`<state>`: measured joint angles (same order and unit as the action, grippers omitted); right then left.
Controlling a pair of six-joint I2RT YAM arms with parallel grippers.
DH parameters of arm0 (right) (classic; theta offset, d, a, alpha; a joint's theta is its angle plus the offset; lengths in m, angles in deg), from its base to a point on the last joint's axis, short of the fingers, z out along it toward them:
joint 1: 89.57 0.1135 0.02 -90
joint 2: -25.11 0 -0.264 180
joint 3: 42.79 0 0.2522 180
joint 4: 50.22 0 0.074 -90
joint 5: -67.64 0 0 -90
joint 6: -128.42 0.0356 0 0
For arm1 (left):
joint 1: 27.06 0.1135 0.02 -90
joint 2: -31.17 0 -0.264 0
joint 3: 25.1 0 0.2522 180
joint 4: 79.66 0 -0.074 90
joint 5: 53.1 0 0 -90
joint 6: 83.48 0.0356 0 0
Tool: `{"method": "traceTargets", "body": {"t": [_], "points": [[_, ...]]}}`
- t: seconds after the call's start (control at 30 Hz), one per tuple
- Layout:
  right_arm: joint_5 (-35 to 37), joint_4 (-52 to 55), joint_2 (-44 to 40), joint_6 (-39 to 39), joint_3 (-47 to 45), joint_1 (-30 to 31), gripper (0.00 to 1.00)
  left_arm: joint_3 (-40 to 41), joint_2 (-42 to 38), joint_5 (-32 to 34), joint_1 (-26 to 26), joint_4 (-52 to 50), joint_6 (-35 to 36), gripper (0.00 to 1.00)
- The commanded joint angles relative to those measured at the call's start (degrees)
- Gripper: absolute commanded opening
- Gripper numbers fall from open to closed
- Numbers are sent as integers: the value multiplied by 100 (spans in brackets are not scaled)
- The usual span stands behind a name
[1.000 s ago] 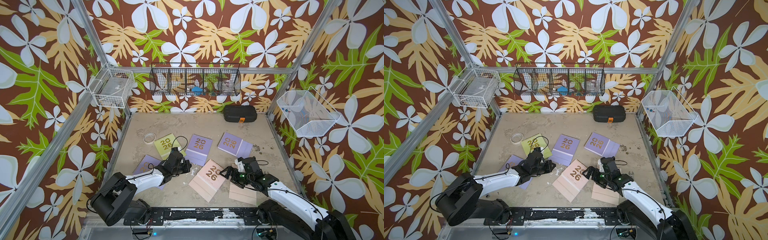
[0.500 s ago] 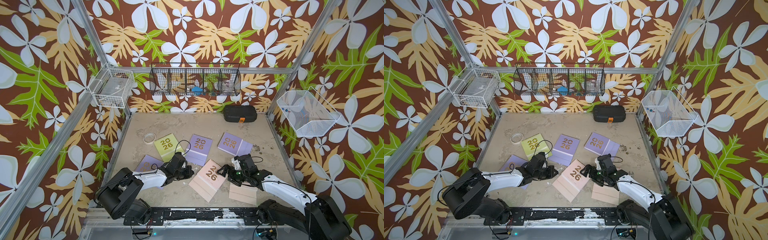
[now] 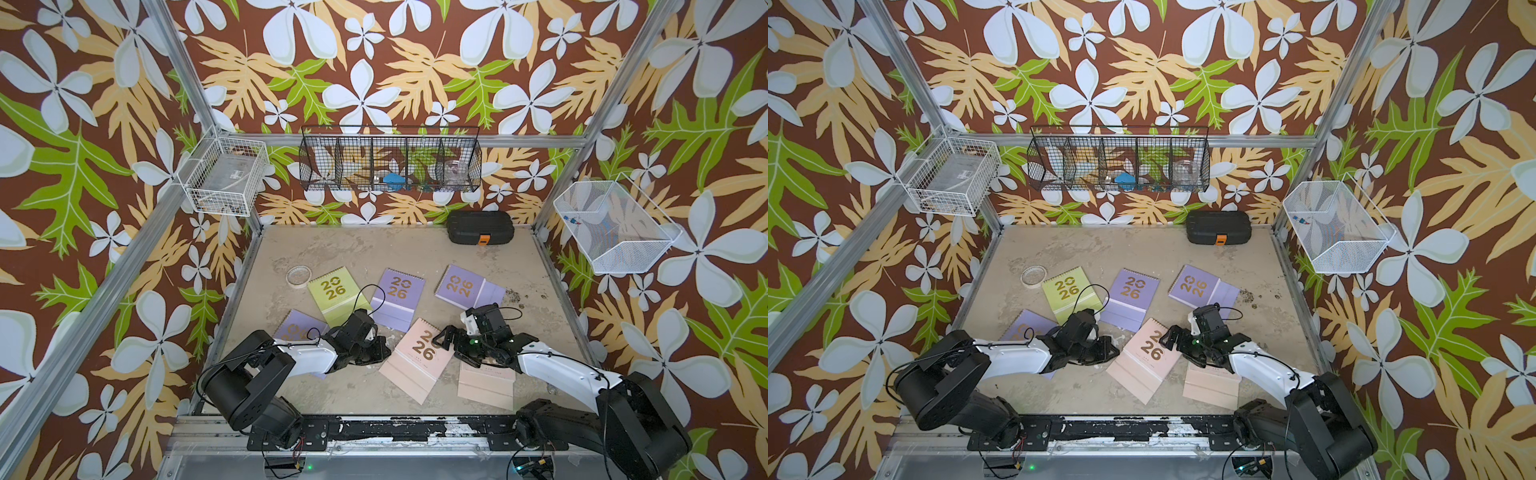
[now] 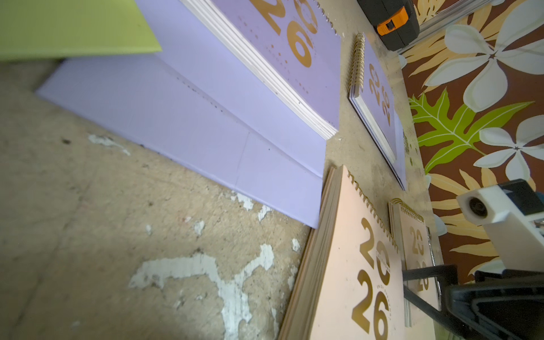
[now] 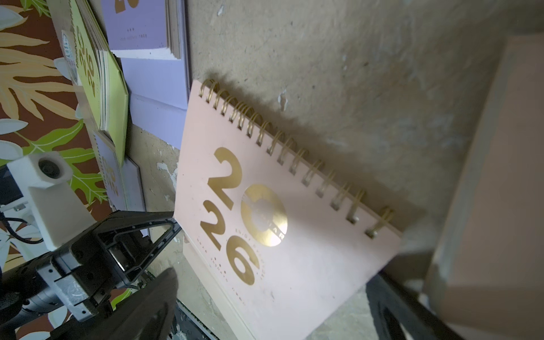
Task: Stack the calendars
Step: Adjust the calendar at the center of the board.
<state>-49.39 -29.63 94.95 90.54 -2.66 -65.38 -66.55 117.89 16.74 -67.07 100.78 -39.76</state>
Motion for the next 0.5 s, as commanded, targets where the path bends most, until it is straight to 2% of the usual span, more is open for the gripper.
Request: {"method": "traceTargets", "body": {"t": [0.0, 0.47], "points": [[-31, -103, 64, -237, 53, -111, 100, 35, 38, -162, -24, 66, -56, 0], [-470, -81, 947, -994, 834, -366, 100, 52, -6, -256, -130, 108, -206, 0]]}}
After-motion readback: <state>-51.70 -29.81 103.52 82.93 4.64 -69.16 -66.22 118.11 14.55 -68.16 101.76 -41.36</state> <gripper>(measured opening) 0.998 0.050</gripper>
